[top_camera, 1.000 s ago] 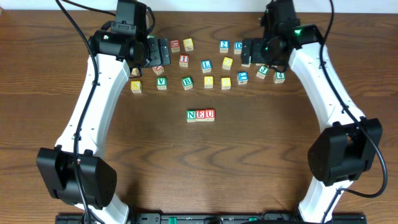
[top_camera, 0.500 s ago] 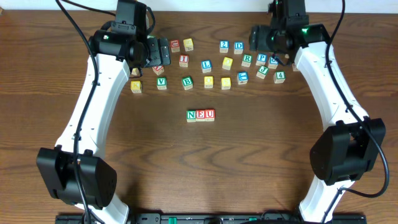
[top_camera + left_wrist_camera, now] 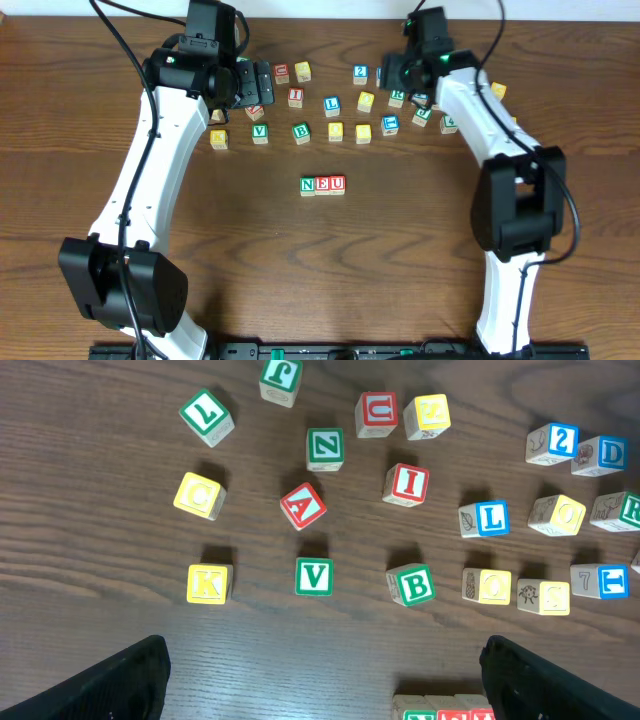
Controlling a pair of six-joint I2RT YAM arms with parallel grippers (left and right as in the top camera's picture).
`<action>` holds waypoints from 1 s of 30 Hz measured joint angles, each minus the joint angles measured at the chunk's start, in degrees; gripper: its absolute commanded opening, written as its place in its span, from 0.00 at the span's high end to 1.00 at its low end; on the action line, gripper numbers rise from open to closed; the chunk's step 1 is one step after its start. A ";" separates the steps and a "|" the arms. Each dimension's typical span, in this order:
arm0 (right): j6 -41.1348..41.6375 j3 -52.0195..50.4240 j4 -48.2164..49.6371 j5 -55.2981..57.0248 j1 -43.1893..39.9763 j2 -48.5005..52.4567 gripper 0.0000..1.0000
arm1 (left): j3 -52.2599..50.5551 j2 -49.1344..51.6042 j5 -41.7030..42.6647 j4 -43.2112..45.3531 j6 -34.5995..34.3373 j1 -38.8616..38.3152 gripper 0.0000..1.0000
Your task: Spell out NEURIPS
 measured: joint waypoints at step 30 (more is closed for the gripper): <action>4.35 0.42 1.57 9.66 1.95 7.15 0.53 | 0.00 0.00 0.00 -0.72 0.00 0.00 0.02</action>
